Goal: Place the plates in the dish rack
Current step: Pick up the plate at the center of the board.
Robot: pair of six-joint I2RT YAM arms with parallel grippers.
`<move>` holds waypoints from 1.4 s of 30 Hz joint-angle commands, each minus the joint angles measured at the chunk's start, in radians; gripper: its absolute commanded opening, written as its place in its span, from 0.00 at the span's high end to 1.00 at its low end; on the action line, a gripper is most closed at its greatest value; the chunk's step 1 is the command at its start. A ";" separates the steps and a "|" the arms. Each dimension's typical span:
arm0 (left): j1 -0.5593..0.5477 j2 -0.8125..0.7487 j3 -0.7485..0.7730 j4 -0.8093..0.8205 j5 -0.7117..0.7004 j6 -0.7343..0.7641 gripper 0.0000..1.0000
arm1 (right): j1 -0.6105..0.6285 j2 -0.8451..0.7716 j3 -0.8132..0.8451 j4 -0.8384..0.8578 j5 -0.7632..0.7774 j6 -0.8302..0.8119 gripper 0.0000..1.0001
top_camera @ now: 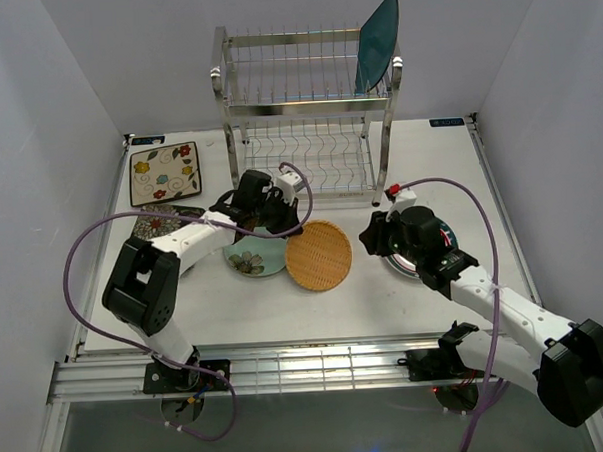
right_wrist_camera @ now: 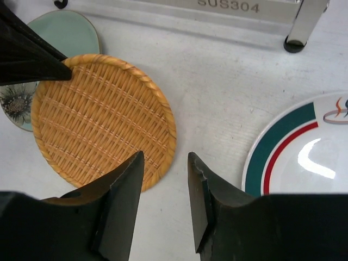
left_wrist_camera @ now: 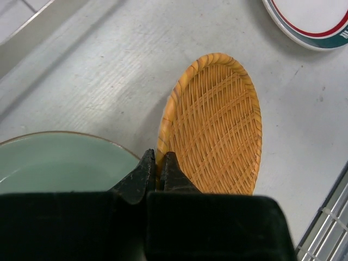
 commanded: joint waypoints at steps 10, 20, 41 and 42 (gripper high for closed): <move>0.008 -0.247 -0.129 0.119 -0.035 0.071 1.00 | -0.003 0.077 -0.108 0.503 -0.339 -0.125 0.10; 0.009 -0.325 -0.163 0.136 0.005 0.082 1.00 | -0.003 0.083 -0.160 0.588 -0.330 -0.217 0.09; 0.009 -0.489 -0.211 0.102 0.212 0.155 1.00 | -0.014 0.051 -0.228 0.694 -0.470 -0.303 0.09; 0.009 -0.495 -0.212 0.101 0.214 0.158 1.00 | -0.012 0.052 -0.228 0.697 -0.499 -0.303 0.08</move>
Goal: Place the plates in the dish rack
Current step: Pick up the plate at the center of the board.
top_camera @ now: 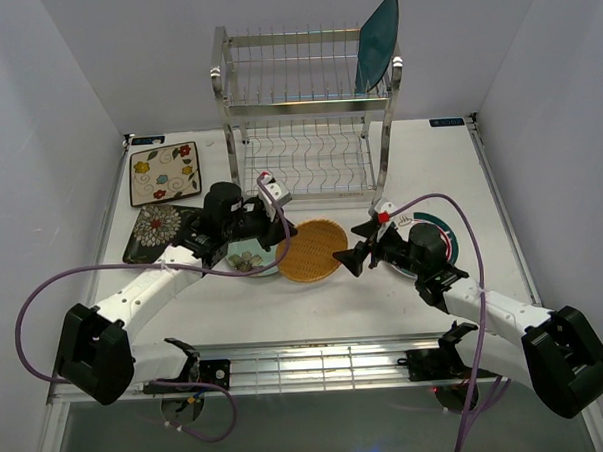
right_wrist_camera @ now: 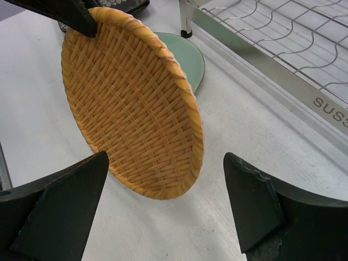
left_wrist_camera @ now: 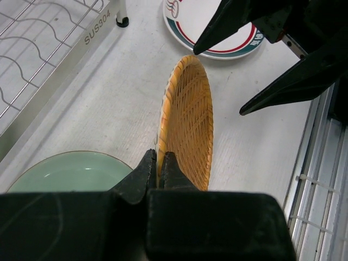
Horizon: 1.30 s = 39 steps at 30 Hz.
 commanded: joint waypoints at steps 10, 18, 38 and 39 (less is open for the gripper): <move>0.001 -0.107 -0.013 0.010 0.153 0.041 1.00 | -0.011 0.013 0.011 0.084 -0.142 -0.023 0.12; -0.001 -0.134 -0.030 0.015 0.176 0.054 1.00 | -0.015 0.030 0.019 0.101 -0.217 -0.016 0.75; 0.001 -0.128 -0.047 0.015 0.204 0.089 0.32 | -0.025 0.079 0.022 0.214 -0.268 0.070 0.92; 0.001 -0.119 -0.044 0.014 0.205 0.090 0.31 | -0.025 0.078 0.020 0.221 -0.269 0.070 0.92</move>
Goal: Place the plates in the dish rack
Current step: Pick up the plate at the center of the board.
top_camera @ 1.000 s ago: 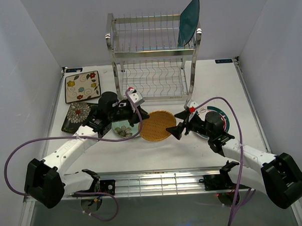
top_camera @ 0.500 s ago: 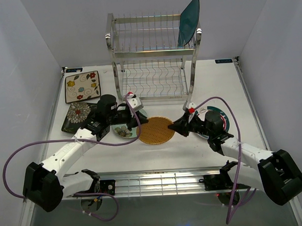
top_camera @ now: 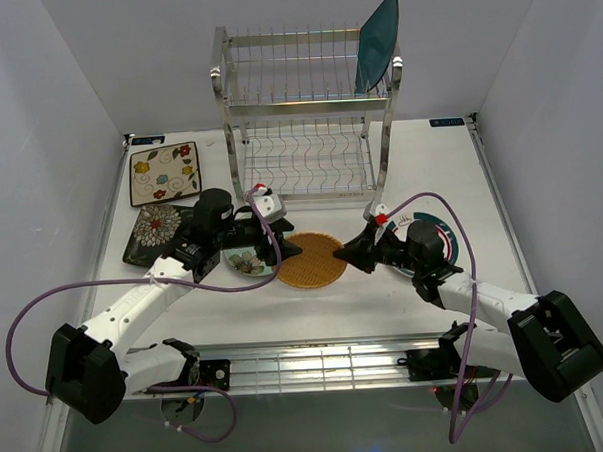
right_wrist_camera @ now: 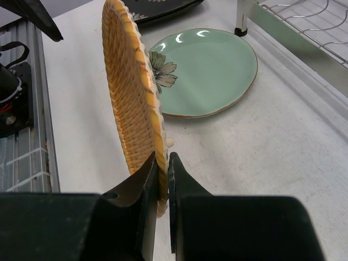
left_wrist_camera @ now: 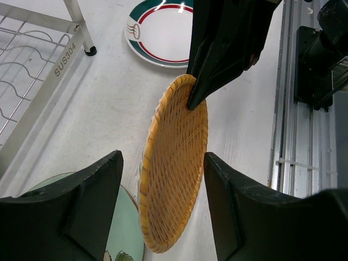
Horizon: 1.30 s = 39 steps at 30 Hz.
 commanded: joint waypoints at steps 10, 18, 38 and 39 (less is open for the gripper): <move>-0.006 0.058 0.034 -0.024 0.055 0.023 0.17 | 0.000 -0.051 -0.018 0.183 -0.071 0.033 0.92; -0.006 0.075 0.041 -0.032 0.052 0.028 0.37 | 0.000 -0.056 -0.024 0.197 -0.072 0.039 0.92; -0.005 0.055 0.033 -0.023 0.048 0.029 0.51 | 0.000 0.002 0.010 0.185 -0.080 0.042 0.92; -0.005 0.052 0.031 -0.021 0.046 0.028 0.51 | 0.000 0.002 0.008 0.185 -0.081 0.042 0.92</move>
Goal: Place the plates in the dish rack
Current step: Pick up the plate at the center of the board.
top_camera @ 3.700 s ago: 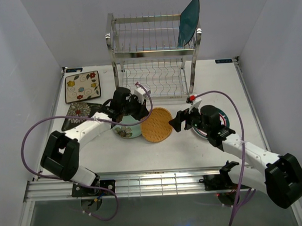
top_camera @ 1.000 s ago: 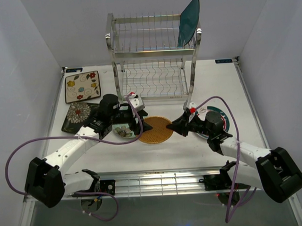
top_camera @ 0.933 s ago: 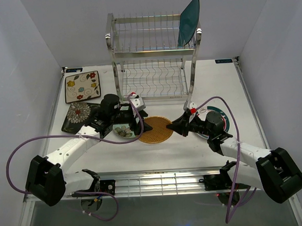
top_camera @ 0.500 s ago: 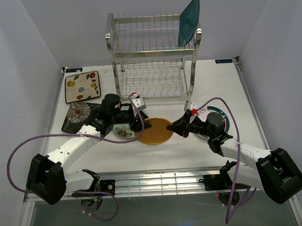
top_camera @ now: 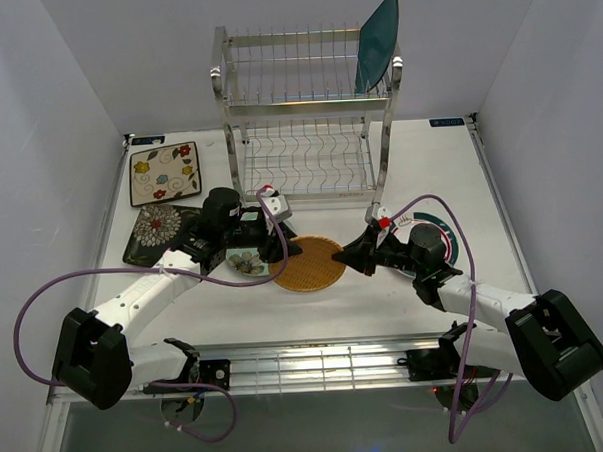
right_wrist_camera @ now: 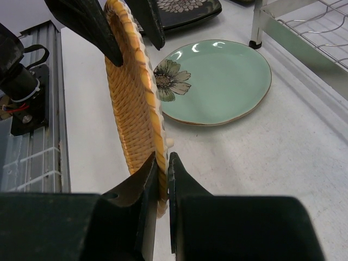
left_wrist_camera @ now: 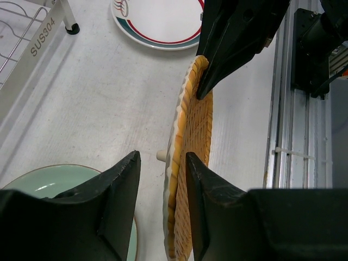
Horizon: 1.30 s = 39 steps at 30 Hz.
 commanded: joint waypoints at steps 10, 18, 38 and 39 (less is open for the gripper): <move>-0.006 -0.017 0.025 0.003 0.026 0.009 0.54 | 0.002 -0.027 0.027 0.082 -0.018 0.010 0.92; -0.004 -0.019 0.025 0.002 0.025 0.009 0.55 | 0.001 -0.033 0.024 0.080 -0.015 0.010 0.92; -0.004 -0.097 -0.037 0.180 -0.325 -0.070 0.28 | 0.001 -0.022 0.136 -0.170 0.370 0.246 0.92; -0.006 -0.098 -0.046 0.181 -0.322 -0.063 0.28 | 0.001 -0.019 0.142 -0.184 0.389 0.350 0.92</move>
